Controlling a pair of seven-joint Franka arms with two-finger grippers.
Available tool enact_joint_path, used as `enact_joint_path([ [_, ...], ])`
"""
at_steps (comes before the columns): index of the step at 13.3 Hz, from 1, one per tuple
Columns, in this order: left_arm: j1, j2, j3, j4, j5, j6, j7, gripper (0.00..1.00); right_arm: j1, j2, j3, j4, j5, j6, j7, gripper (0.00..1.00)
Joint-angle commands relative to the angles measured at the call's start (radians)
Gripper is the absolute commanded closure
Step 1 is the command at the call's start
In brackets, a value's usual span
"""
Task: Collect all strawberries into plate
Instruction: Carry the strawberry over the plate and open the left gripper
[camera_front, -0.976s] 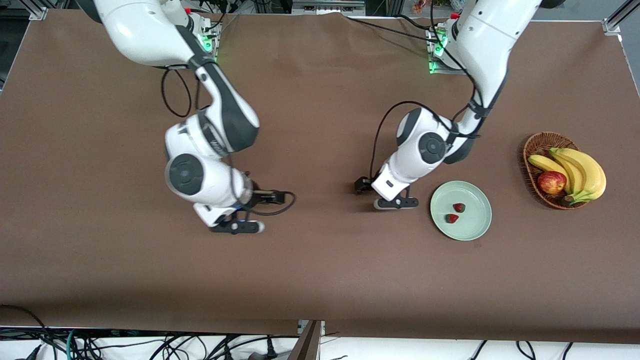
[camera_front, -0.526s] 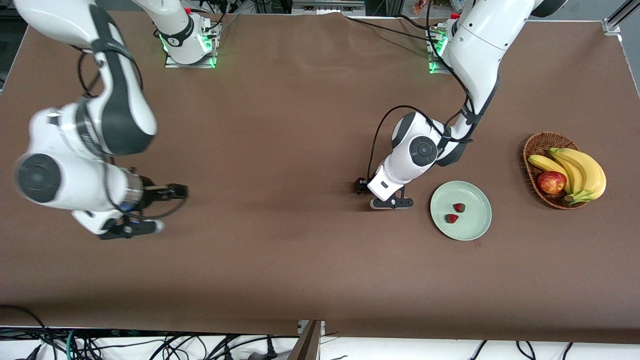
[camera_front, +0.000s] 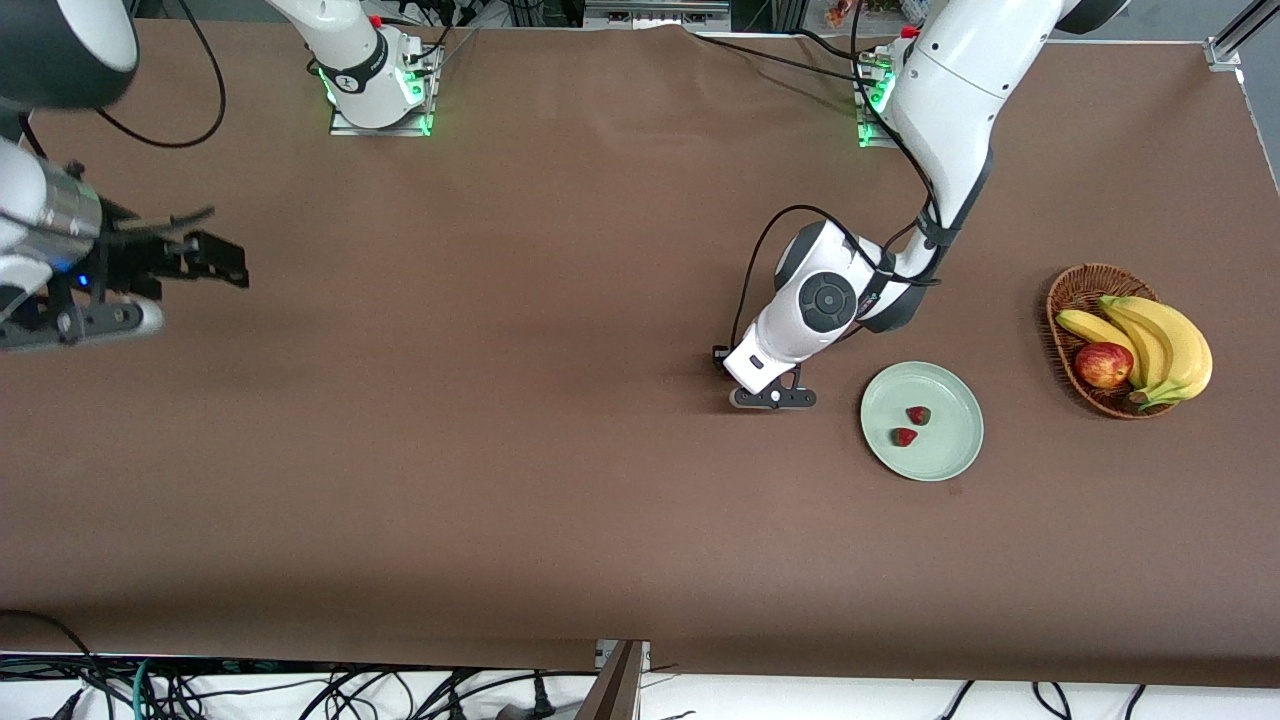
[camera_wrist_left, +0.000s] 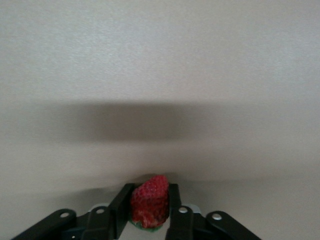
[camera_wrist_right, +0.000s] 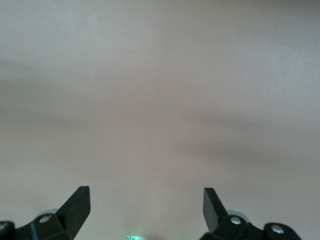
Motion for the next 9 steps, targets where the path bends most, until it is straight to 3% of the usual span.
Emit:
enact_joint_path([
  [1,0.001,-0.023,0.007,-0.004,0.027,-0.026,-0.048,1.00,-0.009,-0.131,0.008,-0.089,-0.017,-0.011,-0.012,0.00],
  [3,0.045,-0.055,0.007,0.028,0.028,-0.068,-0.053,1.00,-0.009,-0.141,0.010,-0.081,-0.016,-0.004,-0.018,0.00],
  [6,0.128,-0.104,0.009,0.125,0.034,-0.283,-0.036,0.98,-0.011,-0.139,0.001,-0.075,-0.008,-0.015,-0.018,0.00],
  [9,0.278,-0.167,0.007,0.145,0.035,-0.413,0.216,0.97,-0.009,-0.131,-0.007,-0.061,-0.005,-0.029,-0.004,0.00],
])
